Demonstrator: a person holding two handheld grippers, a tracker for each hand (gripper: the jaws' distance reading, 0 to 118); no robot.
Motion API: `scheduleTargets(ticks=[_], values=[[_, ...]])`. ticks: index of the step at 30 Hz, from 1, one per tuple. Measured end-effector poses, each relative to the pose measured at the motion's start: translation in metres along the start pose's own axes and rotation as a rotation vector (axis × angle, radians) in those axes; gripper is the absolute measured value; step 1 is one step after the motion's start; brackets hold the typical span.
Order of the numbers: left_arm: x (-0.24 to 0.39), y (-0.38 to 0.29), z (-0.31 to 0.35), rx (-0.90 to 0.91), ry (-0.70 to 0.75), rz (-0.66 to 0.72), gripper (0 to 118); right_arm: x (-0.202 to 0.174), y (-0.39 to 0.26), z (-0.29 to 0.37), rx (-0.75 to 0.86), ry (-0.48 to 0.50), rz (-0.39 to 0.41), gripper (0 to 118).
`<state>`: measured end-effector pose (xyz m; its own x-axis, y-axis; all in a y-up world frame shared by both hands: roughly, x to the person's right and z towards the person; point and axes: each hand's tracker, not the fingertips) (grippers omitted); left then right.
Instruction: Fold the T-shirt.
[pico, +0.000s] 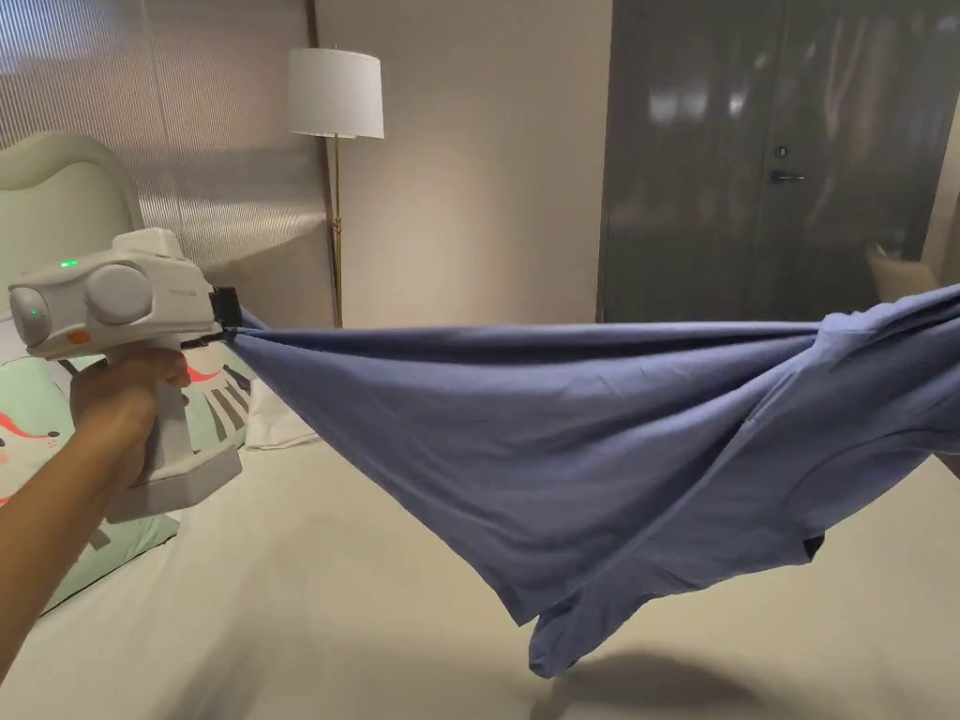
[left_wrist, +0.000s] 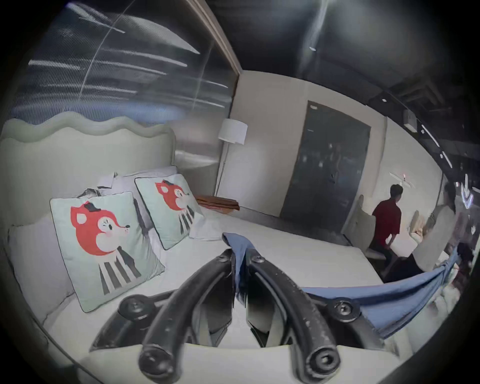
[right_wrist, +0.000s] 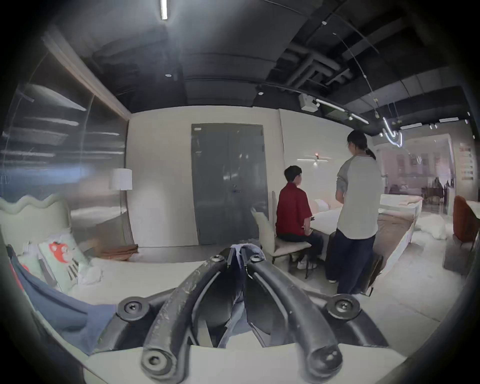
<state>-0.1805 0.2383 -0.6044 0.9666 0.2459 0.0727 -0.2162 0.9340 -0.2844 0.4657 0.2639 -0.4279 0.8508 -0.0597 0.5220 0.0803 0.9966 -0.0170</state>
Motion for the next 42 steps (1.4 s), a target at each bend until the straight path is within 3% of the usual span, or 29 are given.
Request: scheduleTargets(ticks=[4, 11, 24, 32, 42], values=[[-0.005, 0.017, -0.023, 0.008, -0.025, 0.101, 3, 0.002, 0.002, -0.027, 0.007, 0.042, -0.064, 2], [0.005, 0.026, -0.057, 0.09, -0.008, 0.045, 3, -0.019, -0.008, -0.053, 0.028, 0.045, -0.022, 2], [-0.012, -0.084, -0.073, 0.091, 0.115, -0.129, 3, -0.044, -0.135, -0.051, -0.056, 0.048, 0.221, 2], [-0.04, -0.181, -0.054, -0.03, 0.173, -0.311, 3, -0.038, -0.23, -0.007, -0.213, 0.068, 0.294, 2], [-0.089, -0.285, 0.033, -0.221, 0.193, -0.326, 3, 0.008, -0.315, 0.102, -0.391, 0.093, 0.221, 2]])
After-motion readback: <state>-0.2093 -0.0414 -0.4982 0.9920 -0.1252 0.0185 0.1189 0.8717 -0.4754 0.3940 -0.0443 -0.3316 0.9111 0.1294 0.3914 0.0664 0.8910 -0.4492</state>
